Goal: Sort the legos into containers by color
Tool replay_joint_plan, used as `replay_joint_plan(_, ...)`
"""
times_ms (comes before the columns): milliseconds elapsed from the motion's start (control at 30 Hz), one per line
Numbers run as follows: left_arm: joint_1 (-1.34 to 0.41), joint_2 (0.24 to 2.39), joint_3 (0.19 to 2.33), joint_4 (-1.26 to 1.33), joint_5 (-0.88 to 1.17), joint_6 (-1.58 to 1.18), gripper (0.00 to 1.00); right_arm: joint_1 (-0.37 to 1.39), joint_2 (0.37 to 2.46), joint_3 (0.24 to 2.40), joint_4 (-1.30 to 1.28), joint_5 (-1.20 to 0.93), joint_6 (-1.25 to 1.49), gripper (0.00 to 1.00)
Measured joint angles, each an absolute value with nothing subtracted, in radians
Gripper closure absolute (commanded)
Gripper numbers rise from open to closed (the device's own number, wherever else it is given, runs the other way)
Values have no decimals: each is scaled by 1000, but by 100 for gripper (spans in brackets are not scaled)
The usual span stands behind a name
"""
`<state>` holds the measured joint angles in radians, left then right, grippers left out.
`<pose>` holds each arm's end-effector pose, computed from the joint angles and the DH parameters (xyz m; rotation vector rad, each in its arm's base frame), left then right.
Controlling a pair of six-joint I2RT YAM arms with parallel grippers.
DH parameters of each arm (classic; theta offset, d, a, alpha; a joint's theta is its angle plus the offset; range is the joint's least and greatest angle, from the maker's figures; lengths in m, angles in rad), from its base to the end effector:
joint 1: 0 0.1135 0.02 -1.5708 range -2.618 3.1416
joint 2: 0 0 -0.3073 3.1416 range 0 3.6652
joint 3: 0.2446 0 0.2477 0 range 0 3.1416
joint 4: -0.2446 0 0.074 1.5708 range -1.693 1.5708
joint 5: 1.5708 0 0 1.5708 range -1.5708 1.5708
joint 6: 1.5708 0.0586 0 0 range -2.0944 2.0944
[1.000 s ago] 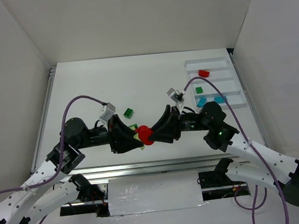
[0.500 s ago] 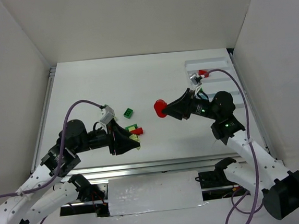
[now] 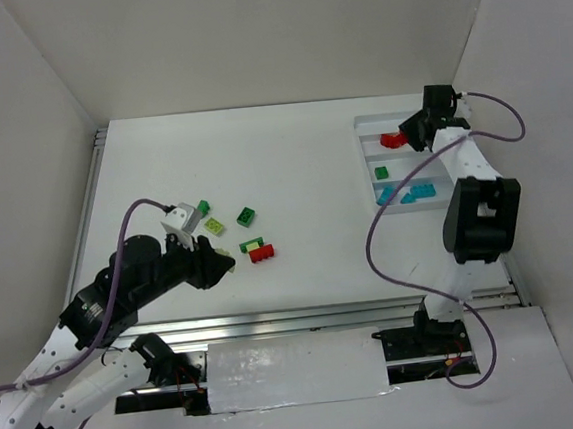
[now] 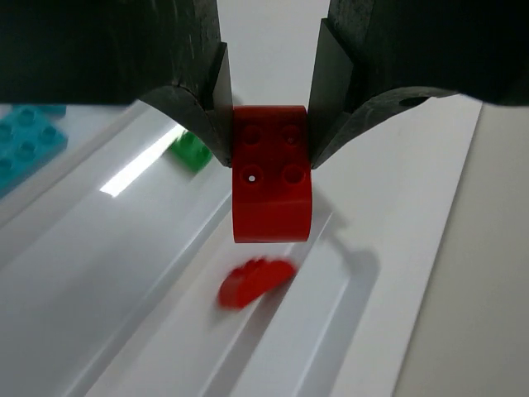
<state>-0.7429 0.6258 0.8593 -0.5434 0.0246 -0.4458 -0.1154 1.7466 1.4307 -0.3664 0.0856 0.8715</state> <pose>0.0853 -0.0803 0.3670 0.3088 1.9438 -0.8244 0.4202 -0.0537 0.3149 1.1150 1.9756 0.3082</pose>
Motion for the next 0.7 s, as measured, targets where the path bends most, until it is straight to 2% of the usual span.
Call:
replay_joint_plan(167, -744, 530, 841, -565, 8, -442, 100, -188, 2008, 1655, -451, 152, 878, 100)
replay_joint_plan(400, -745, 574, 841, -561, 32, -418, 100, -222, 2129, 1826, -515, 163, 891, 100)
replay_joint_plan(500, -745, 606, 841, -561, 41, -416, 100, -229, 2186, 1909, -517, 166, 901, 92)
replay_joint_plan(600, -745, 620, 841, -562, 49, -414, 100, -230, 2223, 1924, -523, 165, 909, 80)
replay_joint_plan(633, -745, 622, 841, -562, 51, -414, 100, -230, 2233, 1924, -526, 164, 911, 68)
replay_joint_plan(700, -745, 623, 841, -561, 54, -413, 100, -230, 2248, 1924, -536, 161, 912, 57)
